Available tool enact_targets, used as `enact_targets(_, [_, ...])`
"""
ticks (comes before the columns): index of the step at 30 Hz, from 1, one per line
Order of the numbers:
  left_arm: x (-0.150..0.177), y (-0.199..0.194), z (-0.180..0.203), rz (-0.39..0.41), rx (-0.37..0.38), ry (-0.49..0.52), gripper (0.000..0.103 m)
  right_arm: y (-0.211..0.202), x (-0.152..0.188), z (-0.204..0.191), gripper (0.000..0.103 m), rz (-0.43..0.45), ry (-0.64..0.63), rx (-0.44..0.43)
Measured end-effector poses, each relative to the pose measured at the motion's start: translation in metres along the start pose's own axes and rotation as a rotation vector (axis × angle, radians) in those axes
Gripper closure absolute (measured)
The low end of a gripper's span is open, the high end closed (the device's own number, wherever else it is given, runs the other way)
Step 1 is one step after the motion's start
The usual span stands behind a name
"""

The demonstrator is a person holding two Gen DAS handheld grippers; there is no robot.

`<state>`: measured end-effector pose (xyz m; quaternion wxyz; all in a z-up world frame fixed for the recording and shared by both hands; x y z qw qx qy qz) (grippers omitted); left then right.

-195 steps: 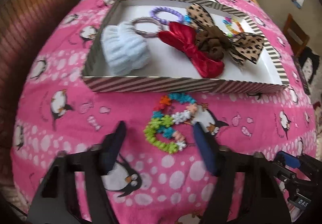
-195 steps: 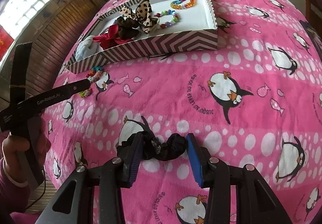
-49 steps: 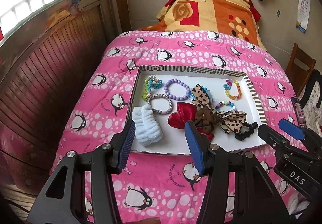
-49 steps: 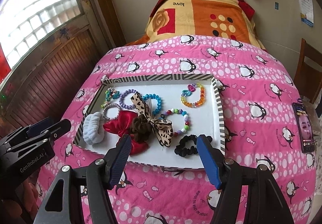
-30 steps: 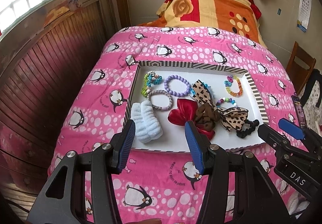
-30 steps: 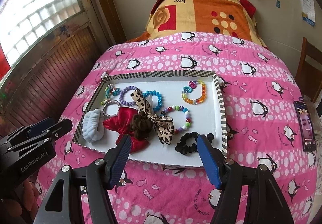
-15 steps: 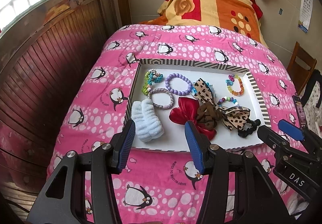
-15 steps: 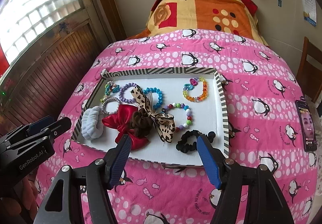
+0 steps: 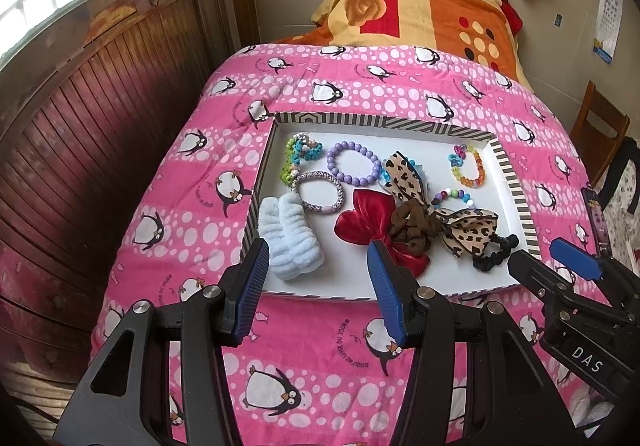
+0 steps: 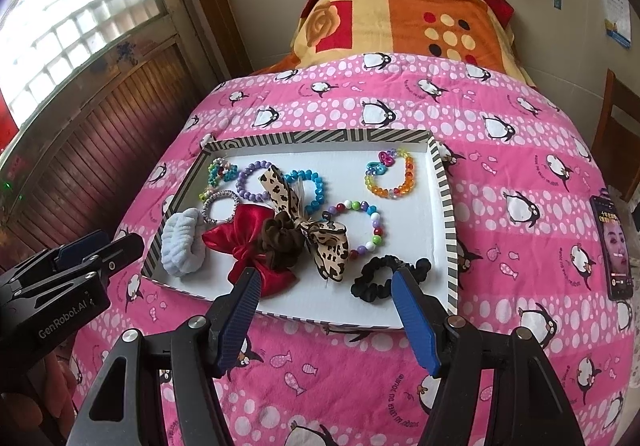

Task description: Organize jewelry

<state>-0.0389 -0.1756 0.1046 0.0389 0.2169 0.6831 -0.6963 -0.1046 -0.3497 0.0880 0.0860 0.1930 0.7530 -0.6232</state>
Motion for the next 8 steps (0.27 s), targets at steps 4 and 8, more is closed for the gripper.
enact_targets(4, [-0.0004, 0.0008, -0.0001, 0.000, 0.000, 0.002, 0.052, 0.0012, -0.0006, -0.0014, 0.038, -0.003, -0.003, 0.000])
enact_targets(8, [-0.0003, -0.0004, 0.0013, 0.017, -0.007, 0.020, 0.052, 0.0021, -0.0008, 0.0002, 0.038, -0.003, -0.001, 0.003])
Point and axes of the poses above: each gripper's, at about its wrist camera, not at the fingertips, and y roughly the way its jaws point, z to its right, x to its underside, the point moved 3 cm from there along y, roughly the way its jaws point, and after that the axes turned 15 degrees about -z, right-handed, at the moved point
